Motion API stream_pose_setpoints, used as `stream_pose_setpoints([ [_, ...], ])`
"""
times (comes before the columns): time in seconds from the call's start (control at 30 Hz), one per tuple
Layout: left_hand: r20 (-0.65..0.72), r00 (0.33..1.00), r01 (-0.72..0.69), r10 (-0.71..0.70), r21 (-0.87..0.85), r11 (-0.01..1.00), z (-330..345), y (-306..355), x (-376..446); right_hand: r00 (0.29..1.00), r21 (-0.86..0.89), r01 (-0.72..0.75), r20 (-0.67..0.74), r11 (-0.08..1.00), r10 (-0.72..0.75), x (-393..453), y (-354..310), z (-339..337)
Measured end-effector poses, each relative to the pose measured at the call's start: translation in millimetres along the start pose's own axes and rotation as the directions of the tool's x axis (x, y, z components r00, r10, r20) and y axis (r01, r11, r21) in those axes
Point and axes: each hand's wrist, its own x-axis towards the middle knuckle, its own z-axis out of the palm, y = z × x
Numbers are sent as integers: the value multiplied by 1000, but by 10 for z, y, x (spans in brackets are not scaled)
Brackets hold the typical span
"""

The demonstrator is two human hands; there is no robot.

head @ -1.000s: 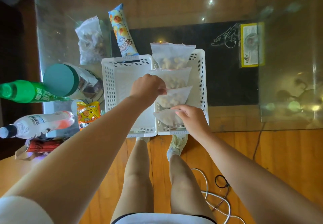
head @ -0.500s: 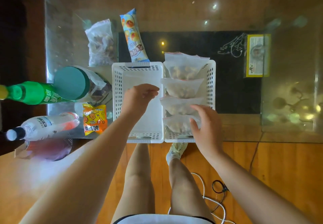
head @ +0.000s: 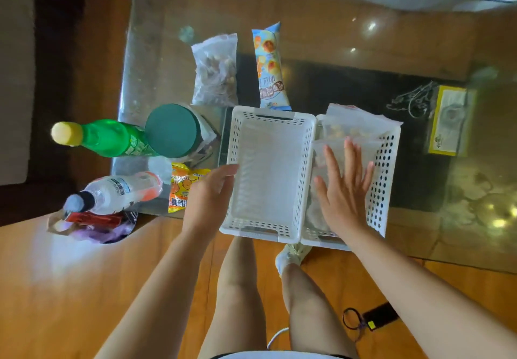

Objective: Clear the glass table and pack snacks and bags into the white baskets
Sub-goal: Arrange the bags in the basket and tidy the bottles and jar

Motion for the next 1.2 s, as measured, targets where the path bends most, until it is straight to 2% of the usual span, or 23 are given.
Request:
stream_pose_setpoints([
  [0.03, -33, 994, -105, 105, 0, 994, -88, 65, 13, 999, 34, 32, -18, 999, -32, 50, -103, -29],
  [0.1, -113, 974, -201, 198, -22, 979, -296, 173, 97, 994, 70, 109, -28, 992, -107, 195, -319, -80],
  [0.17, -198, 959, -201, 202, 21, 979, -502, 190, 266, 986, 108, 170, -17, 980, -169, 418, -563, -123],
  [0.23, -216, 969, -102, 117, 79, 992, -676, 173, 494, 976, 161, 218, -30, 963, -216, 687, -838, -154],
  [0.33, -40, 991, 131, -126, 201, 971, -795, 107, 869, 969, 194, 245, -59, 950, -238, 1158, -1250, -171],
  [0.43, 194, 914, 320, -356, 194, 927, -787, 38, 1117, 961, 124, 276, -11, 953, -277, 1677, -1599, -110],
  [0.57, 288, 855, 350, -431, 294, 890, -750, 27, 1245, 953, -12, 286, 104, 958, -283, 2332, -1929, 46],
  [0.73, 363, 797, 370, -482, 338, 865, -739, 26, 1290, 924, -213, 254, 342, 943, -172, 2877, -2134, 187],
  [0.8, 373, 786, 376, -492, 344, 861, -728, 20, 1298, 923, -242, 205, 370, 948, -105, 2982, -2163, 198],
  [0.87, 382, 776, 380, -502, 352, 855, -721, 19, 1306, 947, -243, 130, 319, 961, -47, 3053, -2170, 184],
  [0.93, 384, 770, 384, -509, 358, 851, -714, 7, 1312, 977, -200, 77, 209, 977, -35, 3069, -2155, 142],
  [0.97, 383, 770, 384, -510, 360, 850, -714, 3, 1312, 982, -124, 38, 187, 992, -15, 3049, -2160, 96],
  [1.07, 378, 778, 379, -503, 356, 854, -725, 8, 1306, 953, 139, -93, 300, 986, 47, 2965, -2134, -18],
  [1.2, 358, 778, 383, -516, 380, 842, -751, 24, 1306, 944, 269, -51, 326, 962, -41, 2715, -2078, -289],
])
